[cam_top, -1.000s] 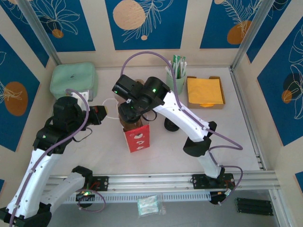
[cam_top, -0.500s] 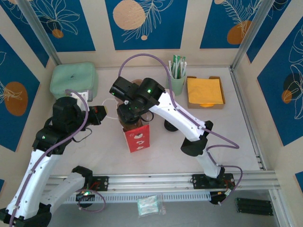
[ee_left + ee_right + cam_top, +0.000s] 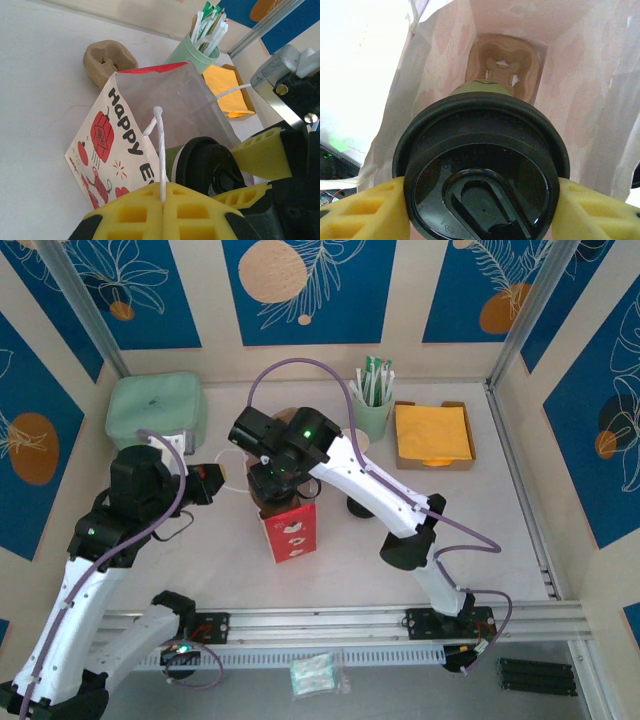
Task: Pack the takeout coffee
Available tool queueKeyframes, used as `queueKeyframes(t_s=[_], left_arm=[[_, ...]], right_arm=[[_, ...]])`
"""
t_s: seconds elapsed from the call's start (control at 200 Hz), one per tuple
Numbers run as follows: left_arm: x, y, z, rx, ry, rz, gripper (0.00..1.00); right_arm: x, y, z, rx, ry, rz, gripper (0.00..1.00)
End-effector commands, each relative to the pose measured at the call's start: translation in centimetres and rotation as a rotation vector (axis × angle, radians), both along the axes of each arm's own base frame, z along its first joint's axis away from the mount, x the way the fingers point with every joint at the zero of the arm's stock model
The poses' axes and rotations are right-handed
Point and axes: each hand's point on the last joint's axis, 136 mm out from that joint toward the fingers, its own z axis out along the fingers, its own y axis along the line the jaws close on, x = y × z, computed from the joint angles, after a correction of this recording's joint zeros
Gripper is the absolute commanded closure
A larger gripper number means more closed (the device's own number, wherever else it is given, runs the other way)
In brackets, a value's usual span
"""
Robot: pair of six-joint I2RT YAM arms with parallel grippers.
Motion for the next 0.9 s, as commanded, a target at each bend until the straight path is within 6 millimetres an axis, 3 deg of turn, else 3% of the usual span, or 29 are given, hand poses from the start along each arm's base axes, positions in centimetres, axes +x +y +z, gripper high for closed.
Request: queueKeyframes(t_s=[0.0, 0.895], left_arm=[[0.1, 0.4, 0.1, 0.001, -0.015, 0.016, 1.0], [0.1, 0.4, 0.1, -0.003, -0.018, 0.017, 1.0]], right_arm=[[-0.6, -1.9, -1.7, -0.111, 0.049, -0.011, 0.39], [-0.5, -1.8, -4.3, -0.182, 0.09, 0.004, 0.38]])
